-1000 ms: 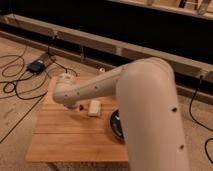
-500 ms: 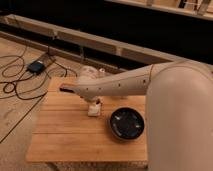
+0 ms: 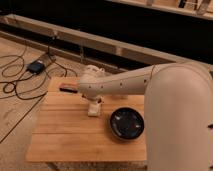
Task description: Place the pepper on the white sponge
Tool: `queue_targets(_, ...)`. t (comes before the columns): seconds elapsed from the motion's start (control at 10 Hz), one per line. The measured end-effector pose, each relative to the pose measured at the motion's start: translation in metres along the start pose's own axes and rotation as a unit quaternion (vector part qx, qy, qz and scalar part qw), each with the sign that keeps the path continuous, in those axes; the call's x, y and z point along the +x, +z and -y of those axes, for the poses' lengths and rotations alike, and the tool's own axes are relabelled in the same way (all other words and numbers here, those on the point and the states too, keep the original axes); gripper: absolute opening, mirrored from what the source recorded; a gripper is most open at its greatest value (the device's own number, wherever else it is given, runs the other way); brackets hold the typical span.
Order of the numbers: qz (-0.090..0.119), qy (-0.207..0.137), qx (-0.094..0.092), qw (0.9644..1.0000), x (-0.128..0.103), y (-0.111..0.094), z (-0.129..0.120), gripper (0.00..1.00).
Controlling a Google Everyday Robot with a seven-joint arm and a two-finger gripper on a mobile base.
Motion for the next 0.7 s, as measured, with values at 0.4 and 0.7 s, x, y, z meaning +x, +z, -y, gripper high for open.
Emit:
queue_targets(0.4,-0.002,-0.003,-0.022,0.9998,0.006,0.029,-0.008,0.00)
queue_targets(0.7,0.000,-0.011,-0.035,0.9993,0.002,0.041,-0.016,0.10)
